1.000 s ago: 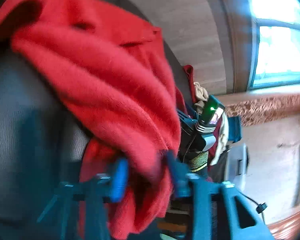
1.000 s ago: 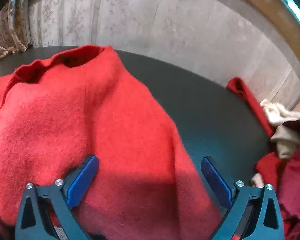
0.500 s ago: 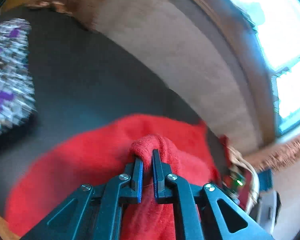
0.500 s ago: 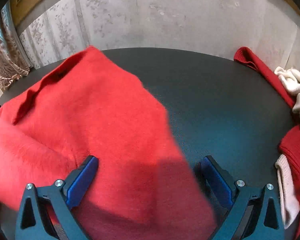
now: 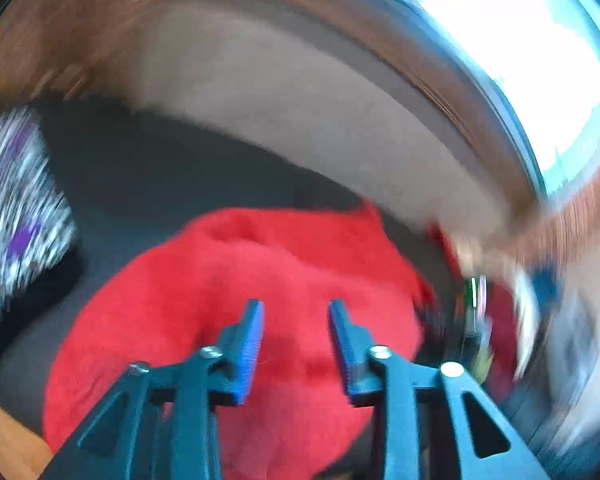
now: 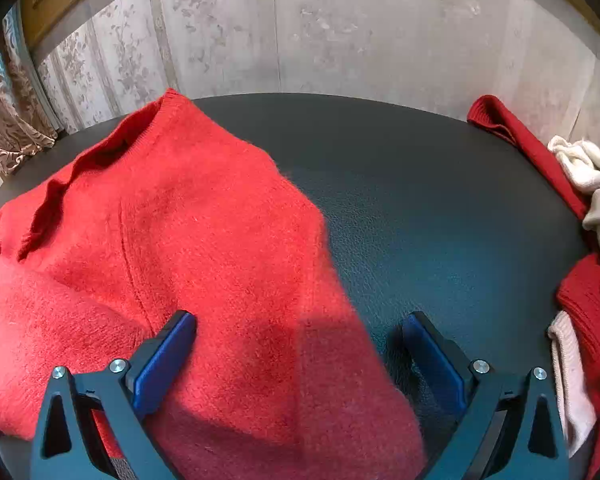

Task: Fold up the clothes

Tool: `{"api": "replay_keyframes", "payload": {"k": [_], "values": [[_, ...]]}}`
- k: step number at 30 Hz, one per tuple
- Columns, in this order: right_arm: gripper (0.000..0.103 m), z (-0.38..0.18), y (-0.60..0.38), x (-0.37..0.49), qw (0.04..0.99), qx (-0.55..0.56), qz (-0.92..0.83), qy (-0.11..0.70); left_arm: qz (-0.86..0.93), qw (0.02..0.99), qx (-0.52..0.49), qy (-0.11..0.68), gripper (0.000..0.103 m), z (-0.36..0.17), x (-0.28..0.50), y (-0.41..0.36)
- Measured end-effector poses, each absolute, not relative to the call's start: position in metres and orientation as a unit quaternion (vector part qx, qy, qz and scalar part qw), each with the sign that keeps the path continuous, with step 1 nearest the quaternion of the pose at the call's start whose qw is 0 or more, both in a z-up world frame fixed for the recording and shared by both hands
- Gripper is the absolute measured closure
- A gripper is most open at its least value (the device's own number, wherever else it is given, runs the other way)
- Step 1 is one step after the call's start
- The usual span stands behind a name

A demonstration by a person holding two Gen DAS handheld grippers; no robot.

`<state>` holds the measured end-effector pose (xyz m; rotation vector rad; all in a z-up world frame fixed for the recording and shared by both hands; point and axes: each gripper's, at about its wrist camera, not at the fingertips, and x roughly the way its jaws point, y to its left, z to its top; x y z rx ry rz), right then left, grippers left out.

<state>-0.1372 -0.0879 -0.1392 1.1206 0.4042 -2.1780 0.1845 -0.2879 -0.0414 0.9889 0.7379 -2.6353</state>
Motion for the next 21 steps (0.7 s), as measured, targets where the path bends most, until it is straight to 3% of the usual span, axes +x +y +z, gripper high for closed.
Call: {"api": "replay_keyframes", "payload": {"k": [3, 7, 15, 18, 19, 21], "values": [[0.0, -0.135, -0.089, -0.135, 0.313, 0.433, -0.832, 0.153, -0.904, 0.061, 0.402, 0.134, 0.059, -0.051, 0.166, -0.225], [0.0, -0.12, -0.08, -0.118, 0.312, 0.429, -0.838, 0.129, -0.882, 0.071, 0.466, -0.002, 0.058, -0.085, 0.144, -0.177], [0.0, -0.093, -0.036, -0.05, 0.399, 0.406, -0.819, 0.07, -0.826, 0.104, 0.534, -0.144, 0.056, -0.133, 0.12, -0.162], [0.0, -0.095, -0.023, -0.038, 0.415, 0.418, -0.807, 0.032, -0.842, 0.084, 0.531, -0.038, 0.061, -0.126, 0.112, -0.194], [0.0, -0.097, -0.019, -0.034, 0.418, 0.423, -0.804, 0.019, -0.847, 0.074, 0.527, 0.005, 0.072, -0.123, 0.11, -0.207], [0.0, -0.1, -0.014, -0.029, 0.421, 0.431, -0.798, -0.005, -0.851, 0.053, 0.515, 0.091, 0.08, -0.116, 0.107, -0.232]]}}
